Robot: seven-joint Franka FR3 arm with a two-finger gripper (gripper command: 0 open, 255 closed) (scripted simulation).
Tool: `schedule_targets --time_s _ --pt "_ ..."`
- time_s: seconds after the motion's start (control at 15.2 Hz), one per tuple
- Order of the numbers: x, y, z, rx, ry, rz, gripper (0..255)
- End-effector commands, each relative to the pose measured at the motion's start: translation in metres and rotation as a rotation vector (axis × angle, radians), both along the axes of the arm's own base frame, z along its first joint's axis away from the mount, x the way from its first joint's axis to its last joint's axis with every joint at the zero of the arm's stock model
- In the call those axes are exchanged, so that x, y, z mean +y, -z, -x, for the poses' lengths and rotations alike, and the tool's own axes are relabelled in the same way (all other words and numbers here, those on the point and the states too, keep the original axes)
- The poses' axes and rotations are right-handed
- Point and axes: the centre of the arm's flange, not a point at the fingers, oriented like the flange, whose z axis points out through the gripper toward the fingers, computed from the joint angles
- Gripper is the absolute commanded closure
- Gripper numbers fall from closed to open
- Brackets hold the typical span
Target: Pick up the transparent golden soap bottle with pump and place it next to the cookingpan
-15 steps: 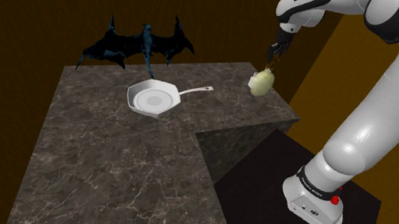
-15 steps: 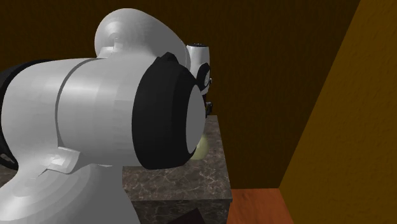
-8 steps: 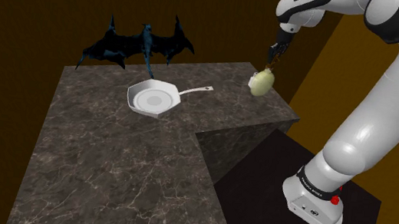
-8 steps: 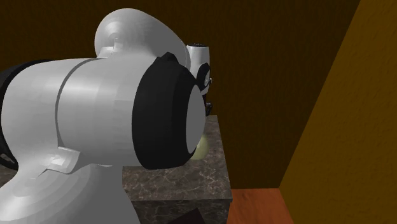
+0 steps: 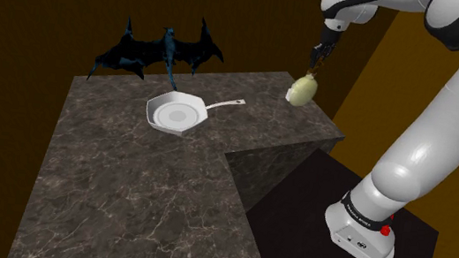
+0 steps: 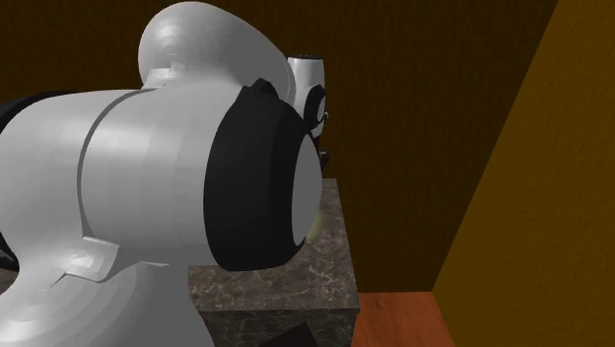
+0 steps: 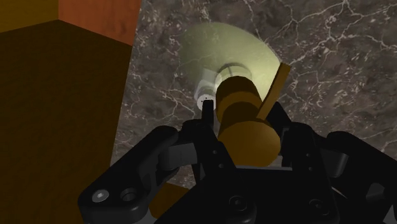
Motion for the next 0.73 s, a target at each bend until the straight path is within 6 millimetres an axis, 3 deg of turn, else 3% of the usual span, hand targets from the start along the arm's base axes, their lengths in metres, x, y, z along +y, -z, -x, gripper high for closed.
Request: schedule_targets --time_s 0.0,0.66 --pt "-0.002 -0.011 0.0 0.0 0.0 0.0 255" --pt "-0.002 -0.064 0.0 0.0 0.0 0.0 255"
